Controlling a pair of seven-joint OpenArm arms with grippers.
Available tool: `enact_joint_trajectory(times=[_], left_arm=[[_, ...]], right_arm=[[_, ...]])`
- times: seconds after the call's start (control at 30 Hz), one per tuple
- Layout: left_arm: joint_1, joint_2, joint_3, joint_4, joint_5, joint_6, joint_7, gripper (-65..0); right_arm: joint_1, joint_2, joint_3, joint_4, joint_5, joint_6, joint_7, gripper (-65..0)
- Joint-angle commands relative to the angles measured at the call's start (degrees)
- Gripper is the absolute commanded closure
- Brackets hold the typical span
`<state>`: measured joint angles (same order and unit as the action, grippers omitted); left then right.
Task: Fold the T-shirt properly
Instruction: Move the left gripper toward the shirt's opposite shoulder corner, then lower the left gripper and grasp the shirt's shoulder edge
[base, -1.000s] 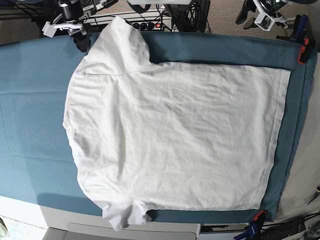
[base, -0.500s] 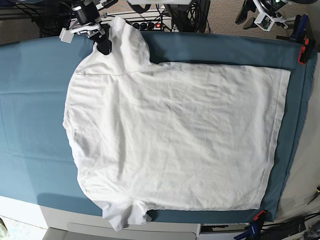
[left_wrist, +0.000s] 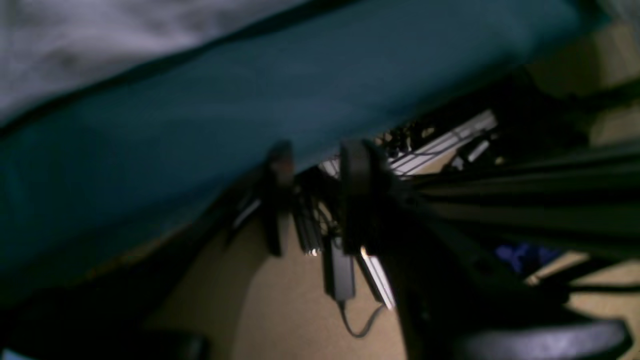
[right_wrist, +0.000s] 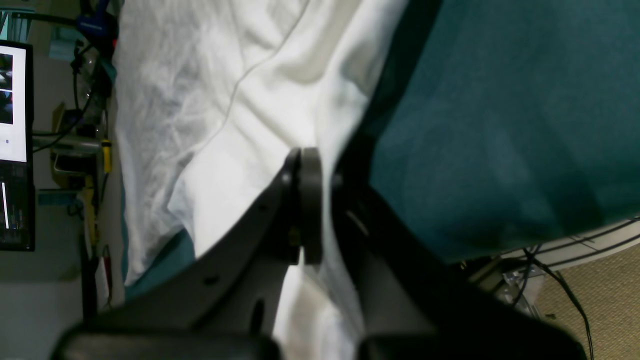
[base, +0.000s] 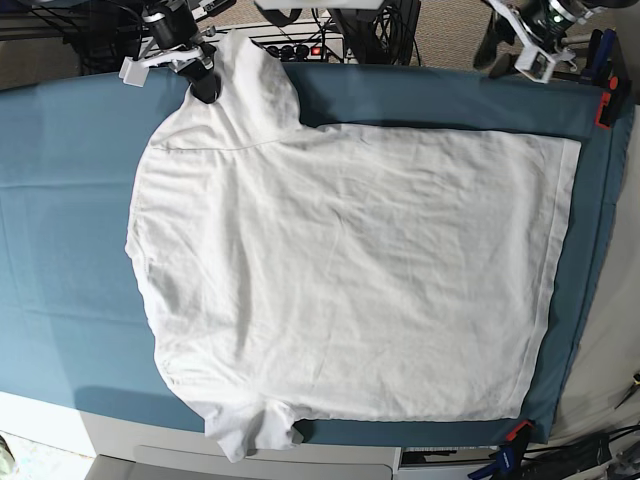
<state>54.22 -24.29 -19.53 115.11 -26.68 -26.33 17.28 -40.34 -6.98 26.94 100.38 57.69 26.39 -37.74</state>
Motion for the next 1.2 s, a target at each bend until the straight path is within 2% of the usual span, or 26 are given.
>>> enact_joint_trajectory(times=[0.0,0.1,0.3,0.43,0.47,0.63,0.9,1.17], left_arm=[[-0.02,-0.46,-0.22,0.79,-2.86,1.36,0.11,-17.5],[-2.43,-0.46,-0.22,0.76,-6.88,4.79,4.22,-17.5],[-7.13,-0.46,-0.26,0.66,-10.12,5.33,7.17,-17.5],[-9.55,-0.46,-0.31,-1.03,-10.14,11.02,7.45,-17.5],[-10.14,-0.46,-0.55,-1.75,-10.05,11.52,7.58,-17.5],[-11.56,-0.48,-3.41,-3.04,-11.58,9.90,8.07,-17.4],[-11.85,-0.98,-12.68,-3.04,-16.65,9.75,9.70,-17.5],[-12.17,-2.51,-15.28,-3.52,-18.16,6.78,11.47,-17.4]], right_arm=[[-0.76,0.17,0.11,0.44,-0.33,-0.24,-0.39,0.0],[-0.76,0.17,0.11,0.44,-0.33,-0.24,-0.39,0.0],[-0.79,0.17,0.11,0.44,-0.35,-0.24,-0.42,0.0],[-0.76,0.17,0.11,0.44,-0.35,-0.24,-0.39,0.0],[-0.79,0.15,0.11,0.44,-0.33,-0.24,-0.39,0.0],[-0.76,0.15,0.11,0.44,-0.33,-0.24,-0.39,0.0],[-0.74,0.13,0.11,0.44,-0.33,-0.24,-0.20,0.0],[-0.74,0.15,0.09,0.44,-0.26,-0.24,-0.22,0.0]])
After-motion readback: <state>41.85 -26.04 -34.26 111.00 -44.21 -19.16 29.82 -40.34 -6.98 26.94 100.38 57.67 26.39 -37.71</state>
